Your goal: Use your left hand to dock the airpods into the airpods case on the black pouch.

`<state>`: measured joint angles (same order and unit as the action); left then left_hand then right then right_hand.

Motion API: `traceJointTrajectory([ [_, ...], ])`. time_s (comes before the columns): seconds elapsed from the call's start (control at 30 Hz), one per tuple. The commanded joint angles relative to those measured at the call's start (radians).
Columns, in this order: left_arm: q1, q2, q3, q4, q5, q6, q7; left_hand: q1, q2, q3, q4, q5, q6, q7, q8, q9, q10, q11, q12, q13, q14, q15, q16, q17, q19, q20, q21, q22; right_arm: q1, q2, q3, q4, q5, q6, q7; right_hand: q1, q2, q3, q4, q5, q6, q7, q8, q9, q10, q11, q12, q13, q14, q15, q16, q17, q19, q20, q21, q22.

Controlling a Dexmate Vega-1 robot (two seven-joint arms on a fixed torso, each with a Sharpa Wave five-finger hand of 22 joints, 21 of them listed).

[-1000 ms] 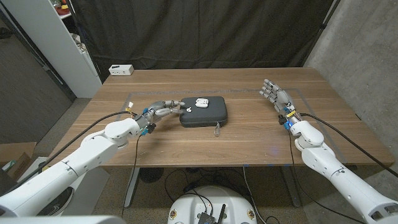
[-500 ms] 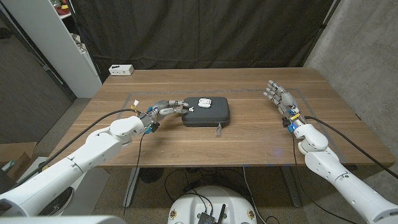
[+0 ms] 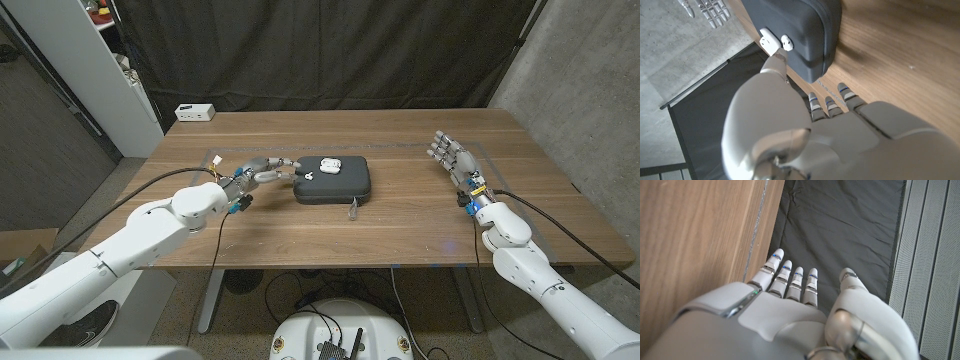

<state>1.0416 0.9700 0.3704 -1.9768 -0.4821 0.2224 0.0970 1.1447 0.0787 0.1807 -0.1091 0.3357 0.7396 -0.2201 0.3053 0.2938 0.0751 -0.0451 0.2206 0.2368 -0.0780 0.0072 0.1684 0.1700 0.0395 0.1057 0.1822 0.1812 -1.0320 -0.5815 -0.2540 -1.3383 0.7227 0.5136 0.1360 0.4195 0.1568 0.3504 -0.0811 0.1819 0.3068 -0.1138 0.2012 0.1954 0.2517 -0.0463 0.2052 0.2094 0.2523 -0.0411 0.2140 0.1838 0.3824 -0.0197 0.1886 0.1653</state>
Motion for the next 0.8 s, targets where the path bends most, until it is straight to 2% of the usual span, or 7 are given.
traceJointTrajectory([
  [0.03,-0.008,0.067,-0.002,-0.117,0.151,0.098,0.092,0.017,0.004,-0.01,-0.001,-0.003,0.019,0.0,-0.009,-0.008,-0.022,-0.004,-0.007,-0.002,-0.034,0.004,-0.001,0.003,-0.03,0.004,-0.003,0.0,0.0,0.012,0.004,0.026,0.015,0.018,0.025,-0.004,-0.001,0.009,-0.002,0.003,0.004,-0.004,0.001,0.003,0.008,0.0,0.006,0.003,0.009,-0.09,-0.003,0.004,0.0,0.009,0.002,0.006],
  [0.33,-0.102,0.041,0.082,-0.084,0.233,0.145,0.009,0.028,0.009,-0.019,-0.004,-0.002,0.085,0.005,0.003,-0.018,-0.02,-0.014,-0.002,-0.005,-0.047,0.004,0.005,0.003,-0.039,0.009,0.003,-0.002,-0.012,0.024,0.015,0.042,0.021,0.055,0.031,-0.005,-0.001,0.009,-0.004,0.004,0.004,-0.004,0.0,0.003,0.01,-0.001,0.006,0.003,0.011,-0.093,-0.002,0.005,-0.001,0.013,0.002,0.006],
  [0.8,-0.198,0.017,0.155,-0.066,0.317,0.217,-0.08,0.02,-0.02,-0.046,-0.003,0.001,0.075,0.007,-0.013,-0.027,-0.029,-0.018,-0.002,-0.007,-0.052,0.004,0.008,0.003,-0.042,0.022,0.006,-0.003,-0.045,0.042,0.03,0.046,0.034,0.089,0.021,-0.005,0.0,0.01,-0.01,0.004,0.004,-0.007,0.0,0.003,0.011,0.0,0.005,0.004,0.013,-0.092,-0.001,0.006,-0.002,0.019,0.002,0.006],
])
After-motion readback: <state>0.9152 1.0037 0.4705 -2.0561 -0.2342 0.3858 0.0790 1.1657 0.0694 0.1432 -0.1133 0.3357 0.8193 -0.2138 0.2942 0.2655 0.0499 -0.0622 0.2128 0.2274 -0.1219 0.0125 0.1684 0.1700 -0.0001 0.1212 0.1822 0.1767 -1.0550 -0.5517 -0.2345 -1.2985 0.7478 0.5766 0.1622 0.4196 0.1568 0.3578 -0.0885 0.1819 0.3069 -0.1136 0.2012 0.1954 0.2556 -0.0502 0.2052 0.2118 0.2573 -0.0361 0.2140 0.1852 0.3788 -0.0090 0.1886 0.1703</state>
